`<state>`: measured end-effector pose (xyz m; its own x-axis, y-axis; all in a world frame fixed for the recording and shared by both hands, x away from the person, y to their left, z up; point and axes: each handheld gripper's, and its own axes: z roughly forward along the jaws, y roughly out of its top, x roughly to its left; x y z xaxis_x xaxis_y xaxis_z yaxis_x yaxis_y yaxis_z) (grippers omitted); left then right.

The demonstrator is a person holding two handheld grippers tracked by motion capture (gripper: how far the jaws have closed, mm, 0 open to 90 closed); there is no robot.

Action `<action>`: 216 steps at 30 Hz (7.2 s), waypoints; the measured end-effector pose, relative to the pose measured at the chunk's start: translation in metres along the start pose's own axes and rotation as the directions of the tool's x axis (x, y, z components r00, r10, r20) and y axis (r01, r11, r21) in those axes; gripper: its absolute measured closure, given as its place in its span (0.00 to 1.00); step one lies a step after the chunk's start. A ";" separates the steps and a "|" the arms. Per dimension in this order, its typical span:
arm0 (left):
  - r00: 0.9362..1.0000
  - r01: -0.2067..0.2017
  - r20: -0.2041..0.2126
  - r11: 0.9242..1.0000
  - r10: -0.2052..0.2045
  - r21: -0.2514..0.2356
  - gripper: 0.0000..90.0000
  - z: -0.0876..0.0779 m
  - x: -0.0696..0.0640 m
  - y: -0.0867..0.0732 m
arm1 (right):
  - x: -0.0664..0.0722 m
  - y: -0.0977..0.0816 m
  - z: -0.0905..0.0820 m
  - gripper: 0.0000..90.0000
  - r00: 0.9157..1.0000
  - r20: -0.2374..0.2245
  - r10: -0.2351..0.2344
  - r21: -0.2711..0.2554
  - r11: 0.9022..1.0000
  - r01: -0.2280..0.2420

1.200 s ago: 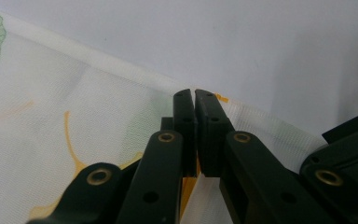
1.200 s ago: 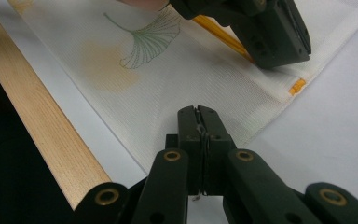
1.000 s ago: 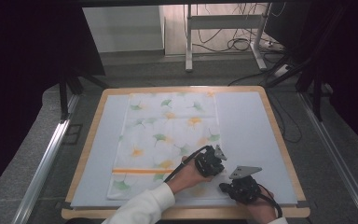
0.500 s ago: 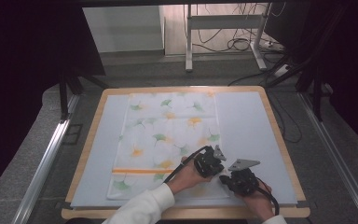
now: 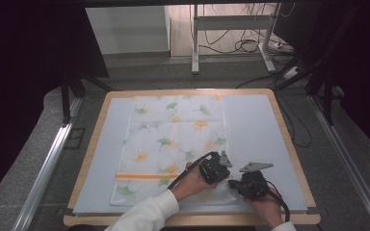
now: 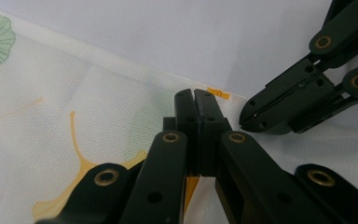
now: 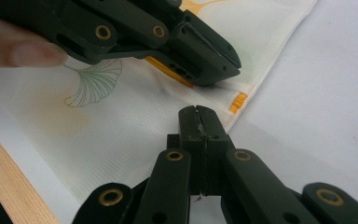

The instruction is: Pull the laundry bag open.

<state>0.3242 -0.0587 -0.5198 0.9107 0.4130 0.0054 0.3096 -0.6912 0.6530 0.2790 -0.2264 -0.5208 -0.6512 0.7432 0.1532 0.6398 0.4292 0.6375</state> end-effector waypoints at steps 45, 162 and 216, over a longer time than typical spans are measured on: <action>0.996 -0.068 -0.059 0.998 0.069 0.016 1.00 -0.007 -0.004 -0.007 | -0.019 0.005 0.005 1.00 0.982 -0.066 0.176 -0.005 0.984 -0.177; 0.993 0.103 -0.069 0.994 -0.100 0.044 1.00 -0.067 0.035 -0.081 | -0.017 0.005 0.005 1.00 0.989 -0.061 0.132 -0.007 0.991 -0.133; 0.987 0.150 -0.072 0.985 -0.144 0.087 1.00 -0.086 0.047 -0.101 | -0.016 0.005 0.005 1.00 0.992 -0.052 0.115 -0.007 0.993 -0.116</action>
<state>0.3124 0.0818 -0.5199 0.8346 0.5499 -0.0339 0.4653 -0.6707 0.5776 0.2950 -0.2336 -0.5236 -0.5935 0.7601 0.2645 0.7081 0.3370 0.6205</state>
